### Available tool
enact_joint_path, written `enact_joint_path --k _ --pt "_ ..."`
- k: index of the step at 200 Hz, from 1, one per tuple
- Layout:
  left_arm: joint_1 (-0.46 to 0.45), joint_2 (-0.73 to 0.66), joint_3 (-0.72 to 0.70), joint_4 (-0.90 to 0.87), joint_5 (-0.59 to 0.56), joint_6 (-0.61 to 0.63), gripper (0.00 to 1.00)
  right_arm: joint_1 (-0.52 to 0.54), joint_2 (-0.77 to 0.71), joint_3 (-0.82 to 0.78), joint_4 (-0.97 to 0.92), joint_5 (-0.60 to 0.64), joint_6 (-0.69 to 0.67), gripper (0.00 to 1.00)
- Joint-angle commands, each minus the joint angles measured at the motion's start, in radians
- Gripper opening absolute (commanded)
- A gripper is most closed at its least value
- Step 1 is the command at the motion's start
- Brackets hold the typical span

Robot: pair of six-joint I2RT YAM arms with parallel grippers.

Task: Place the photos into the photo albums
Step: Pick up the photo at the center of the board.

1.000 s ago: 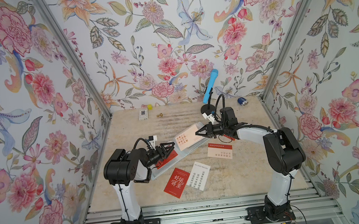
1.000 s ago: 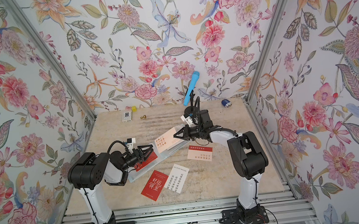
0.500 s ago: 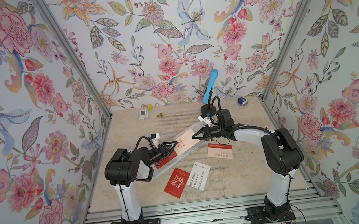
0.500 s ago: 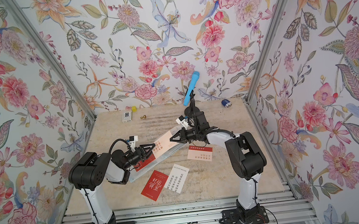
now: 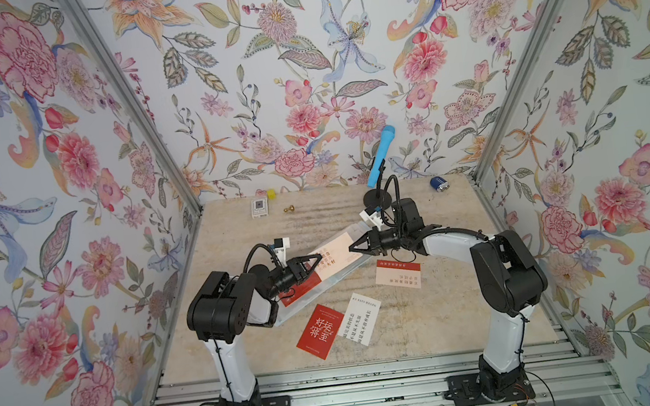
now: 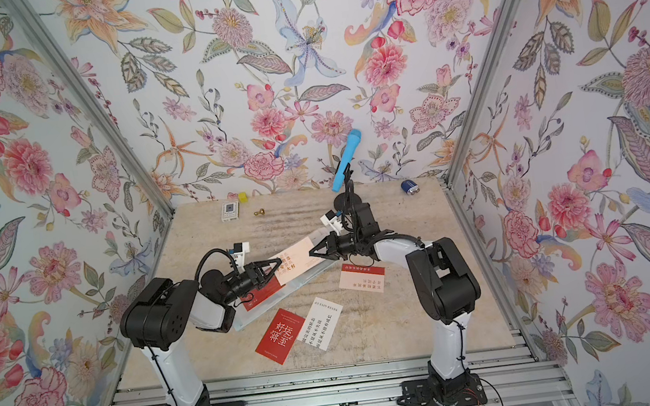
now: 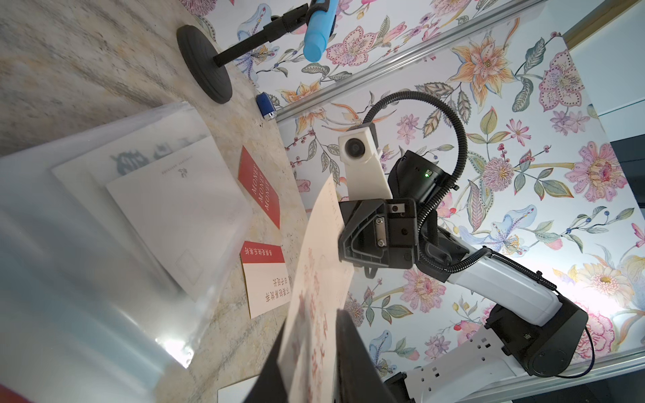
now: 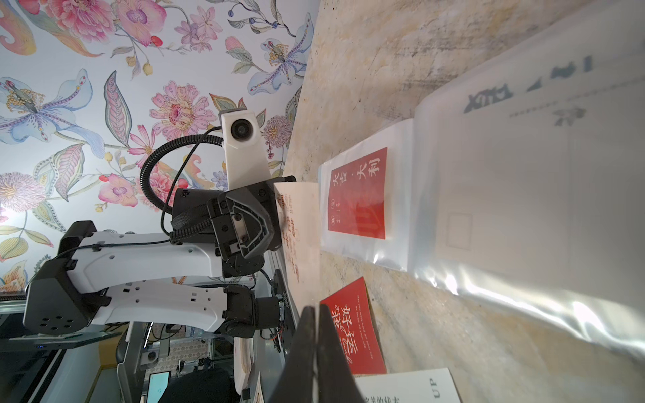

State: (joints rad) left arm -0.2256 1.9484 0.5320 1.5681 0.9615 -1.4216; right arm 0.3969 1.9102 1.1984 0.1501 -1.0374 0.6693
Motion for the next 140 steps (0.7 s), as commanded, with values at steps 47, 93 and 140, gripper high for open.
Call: enact_joint_path --k 47,93,140 --pt "-0.008 -0.037 0.005 0.015 -0.013 0.02 0.01 -0.004 0.023 -0.019 0.091 0.033 0.063 0.12" --pt "-0.003 -0.055 0.013 -0.032 -0.027 0.046 0.0 -0.022 -0.002 -0.042 0.08 0.084 0.055 0.21" --pt "0.022 -0.079 0.005 -0.049 -0.048 0.05 0.0 -0.041 -0.027 -0.071 0.077 0.113 0.047 0.23"
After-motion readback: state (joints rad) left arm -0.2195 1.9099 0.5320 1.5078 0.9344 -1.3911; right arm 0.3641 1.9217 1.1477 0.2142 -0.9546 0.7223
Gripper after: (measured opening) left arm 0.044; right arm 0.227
